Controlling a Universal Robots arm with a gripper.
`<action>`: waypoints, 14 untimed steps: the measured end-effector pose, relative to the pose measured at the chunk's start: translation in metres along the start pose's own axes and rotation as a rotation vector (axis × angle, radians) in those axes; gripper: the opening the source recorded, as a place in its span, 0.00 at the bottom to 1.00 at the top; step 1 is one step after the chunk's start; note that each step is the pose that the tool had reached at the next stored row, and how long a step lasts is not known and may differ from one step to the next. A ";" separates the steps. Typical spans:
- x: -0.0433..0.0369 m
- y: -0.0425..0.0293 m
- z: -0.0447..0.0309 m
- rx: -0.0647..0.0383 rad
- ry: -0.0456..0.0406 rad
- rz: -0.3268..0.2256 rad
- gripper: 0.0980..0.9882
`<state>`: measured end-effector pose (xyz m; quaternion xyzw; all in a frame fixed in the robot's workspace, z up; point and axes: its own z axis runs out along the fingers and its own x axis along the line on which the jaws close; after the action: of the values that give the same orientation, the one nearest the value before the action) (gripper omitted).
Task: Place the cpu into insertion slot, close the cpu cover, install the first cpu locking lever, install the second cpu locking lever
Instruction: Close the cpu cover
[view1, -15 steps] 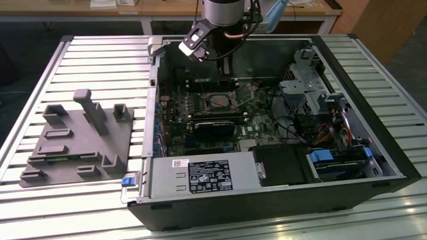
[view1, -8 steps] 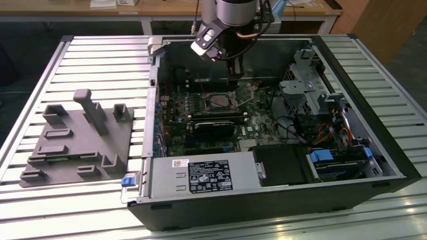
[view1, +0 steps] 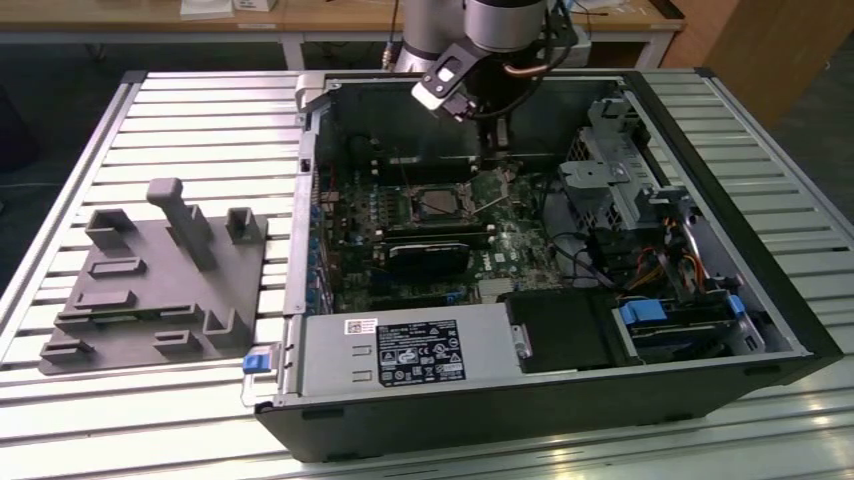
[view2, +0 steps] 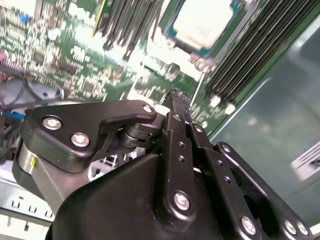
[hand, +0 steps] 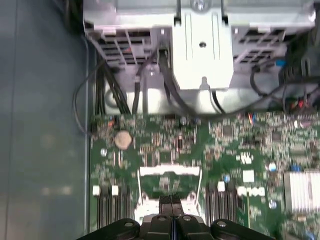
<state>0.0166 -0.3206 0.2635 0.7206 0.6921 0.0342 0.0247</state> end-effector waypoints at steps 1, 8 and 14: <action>0.0002 0.0042 0.0004 0.000 0.0001 0.000 0.01; 0.0012 0.0296 0.0026 0.003 0.0001 0.000 0.01; 0.0016 0.0410 0.0071 0.007 -0.0002 0.000 0.01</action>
<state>0.0581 -0.3206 0.2598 0.7206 0.6922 0.0319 0.0224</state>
